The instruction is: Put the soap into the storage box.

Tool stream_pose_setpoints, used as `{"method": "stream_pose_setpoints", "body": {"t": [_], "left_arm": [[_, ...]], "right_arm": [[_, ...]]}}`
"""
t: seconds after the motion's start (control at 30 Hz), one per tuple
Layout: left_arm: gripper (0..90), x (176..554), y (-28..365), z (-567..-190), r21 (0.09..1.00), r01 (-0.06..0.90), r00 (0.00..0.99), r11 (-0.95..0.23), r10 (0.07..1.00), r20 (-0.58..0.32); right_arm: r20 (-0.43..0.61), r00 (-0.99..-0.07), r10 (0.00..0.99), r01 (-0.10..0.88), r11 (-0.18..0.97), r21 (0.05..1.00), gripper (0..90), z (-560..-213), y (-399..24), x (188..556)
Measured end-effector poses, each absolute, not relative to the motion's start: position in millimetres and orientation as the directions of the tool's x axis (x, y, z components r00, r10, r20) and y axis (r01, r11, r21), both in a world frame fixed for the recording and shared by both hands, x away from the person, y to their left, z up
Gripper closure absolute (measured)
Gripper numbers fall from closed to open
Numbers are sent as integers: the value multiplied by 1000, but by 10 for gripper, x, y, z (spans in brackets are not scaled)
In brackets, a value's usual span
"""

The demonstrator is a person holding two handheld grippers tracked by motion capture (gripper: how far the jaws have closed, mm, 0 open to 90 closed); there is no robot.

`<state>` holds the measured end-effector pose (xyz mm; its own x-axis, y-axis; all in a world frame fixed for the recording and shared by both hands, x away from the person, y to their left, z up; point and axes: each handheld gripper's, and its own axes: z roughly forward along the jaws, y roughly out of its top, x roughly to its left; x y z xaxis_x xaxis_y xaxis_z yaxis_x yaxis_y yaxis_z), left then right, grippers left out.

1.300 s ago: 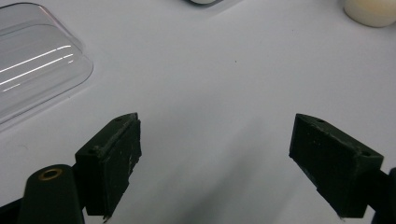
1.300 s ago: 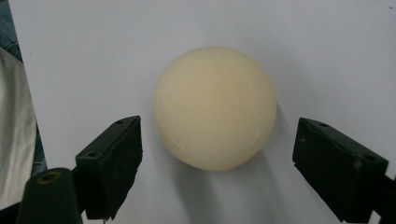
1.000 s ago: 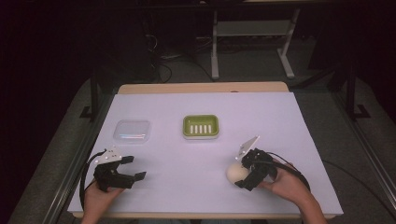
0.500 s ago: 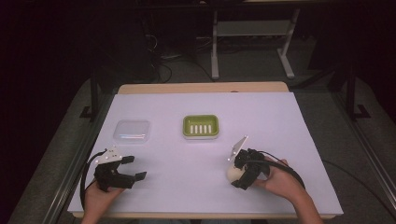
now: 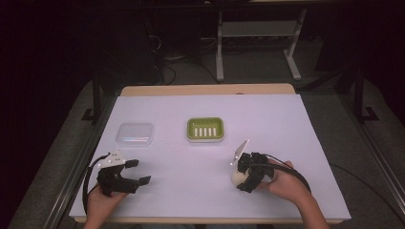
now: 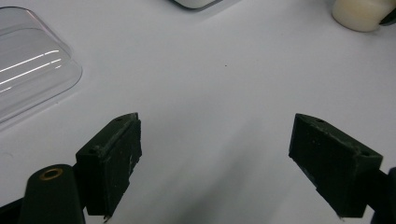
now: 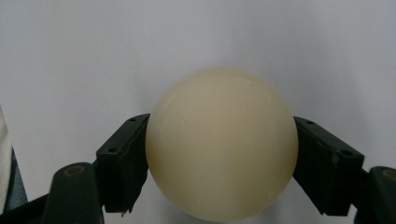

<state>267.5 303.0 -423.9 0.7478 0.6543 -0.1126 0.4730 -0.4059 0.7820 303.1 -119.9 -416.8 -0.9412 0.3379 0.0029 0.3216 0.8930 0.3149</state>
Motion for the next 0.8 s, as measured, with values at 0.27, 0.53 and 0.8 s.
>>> {"method": "stream_pose_setpoints", "body": {"t": [0.27, 0.53, 0.8], "left_arm": [[164, 2668, 3026, -4239, 785, 476, 746, -396, 655, -122], [164, 2655, 3018, -4231, 790, 475, 743, -388, 657, -124], [164, 2659, 3016, -4234, 789, 475, 747, -390, 653, -127]], "right_arm": [[24, -944, 330, 321, 895, 311, 245, -4146, -1201, 3047], [34, -942, 334, 323, 875, 360, 246, -3994, -1215, 3093], [70, -938, 338, 338, 858, 386, 246, -3911, -1179, 3238]]}}
